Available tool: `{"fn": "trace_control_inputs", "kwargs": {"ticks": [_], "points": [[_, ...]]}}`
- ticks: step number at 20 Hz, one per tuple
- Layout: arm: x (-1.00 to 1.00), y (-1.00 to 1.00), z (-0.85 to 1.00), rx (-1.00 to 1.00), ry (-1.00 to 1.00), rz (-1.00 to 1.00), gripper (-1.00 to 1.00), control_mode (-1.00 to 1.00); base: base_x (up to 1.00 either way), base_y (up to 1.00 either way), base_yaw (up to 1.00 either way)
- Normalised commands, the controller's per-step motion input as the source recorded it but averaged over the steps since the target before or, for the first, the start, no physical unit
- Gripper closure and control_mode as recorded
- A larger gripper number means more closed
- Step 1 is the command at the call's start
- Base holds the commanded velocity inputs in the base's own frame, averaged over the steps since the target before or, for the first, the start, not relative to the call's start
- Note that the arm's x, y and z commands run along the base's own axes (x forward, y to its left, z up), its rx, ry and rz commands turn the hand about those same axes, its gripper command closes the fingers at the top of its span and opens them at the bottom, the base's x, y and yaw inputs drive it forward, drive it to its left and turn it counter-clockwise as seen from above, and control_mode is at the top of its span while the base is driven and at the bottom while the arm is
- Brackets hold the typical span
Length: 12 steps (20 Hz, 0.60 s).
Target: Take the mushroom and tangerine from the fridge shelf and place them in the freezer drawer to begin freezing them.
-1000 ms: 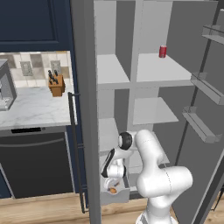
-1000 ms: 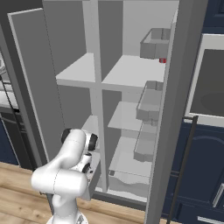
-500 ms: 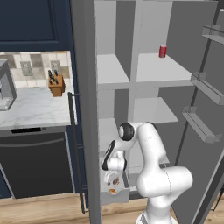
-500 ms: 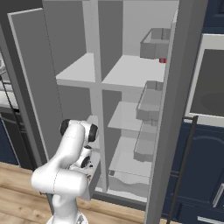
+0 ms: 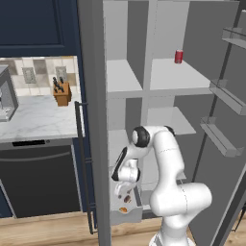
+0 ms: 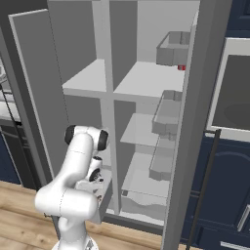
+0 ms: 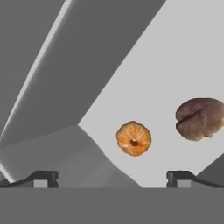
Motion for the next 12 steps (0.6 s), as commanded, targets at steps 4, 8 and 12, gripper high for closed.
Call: {"fn": "trace_control_inputs", "kwargs": {"ticks": [4,8,12], "points": [[-0.31,-0.1,0.49,0.0,0.0,-0.01,-1.0,-1.0,0.0,0.0,0.0],[-0.58,-0.14,0.53,0.0,-0.03,-0.01,-1.0,-1.0,0.0,0.0,0.0],[-0.64,-0.21,0.57,0.0,-0.09,-0.02,-1.0,-1.0,0.0,0.0,0.0]]}}
